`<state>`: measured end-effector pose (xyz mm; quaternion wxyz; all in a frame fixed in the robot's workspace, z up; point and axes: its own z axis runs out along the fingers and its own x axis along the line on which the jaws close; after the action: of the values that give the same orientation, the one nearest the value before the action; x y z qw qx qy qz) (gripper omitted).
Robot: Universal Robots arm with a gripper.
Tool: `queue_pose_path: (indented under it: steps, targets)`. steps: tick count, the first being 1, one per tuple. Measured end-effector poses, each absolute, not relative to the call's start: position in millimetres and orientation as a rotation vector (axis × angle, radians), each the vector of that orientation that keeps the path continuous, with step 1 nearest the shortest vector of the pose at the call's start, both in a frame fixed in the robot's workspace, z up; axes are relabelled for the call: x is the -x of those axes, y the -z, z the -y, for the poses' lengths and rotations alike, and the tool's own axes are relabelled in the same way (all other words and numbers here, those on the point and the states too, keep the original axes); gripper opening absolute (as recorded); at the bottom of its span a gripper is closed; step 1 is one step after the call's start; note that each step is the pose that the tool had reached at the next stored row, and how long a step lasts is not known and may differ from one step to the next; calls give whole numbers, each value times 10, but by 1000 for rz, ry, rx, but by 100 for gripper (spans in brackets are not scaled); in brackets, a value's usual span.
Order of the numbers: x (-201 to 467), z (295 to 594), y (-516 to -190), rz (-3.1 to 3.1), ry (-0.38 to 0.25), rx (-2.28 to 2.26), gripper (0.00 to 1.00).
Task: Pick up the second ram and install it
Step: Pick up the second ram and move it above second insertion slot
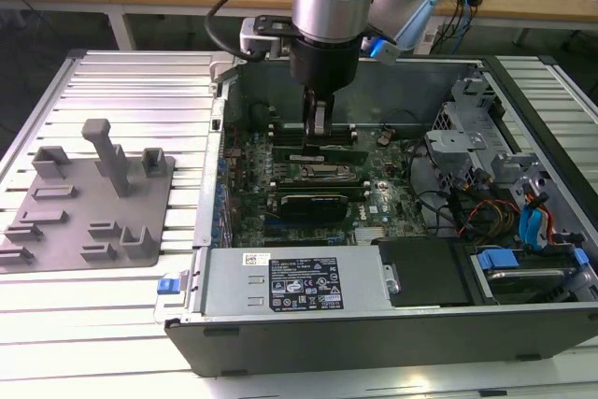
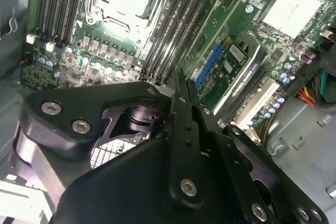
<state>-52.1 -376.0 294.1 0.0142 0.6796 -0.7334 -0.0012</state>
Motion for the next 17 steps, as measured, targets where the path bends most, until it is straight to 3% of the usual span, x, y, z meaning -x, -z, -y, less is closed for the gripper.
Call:
queue_pose_path:
  steps: [17]
  targets:
    - [486, 3760, -2781, 2245, -16, -2175, 9]
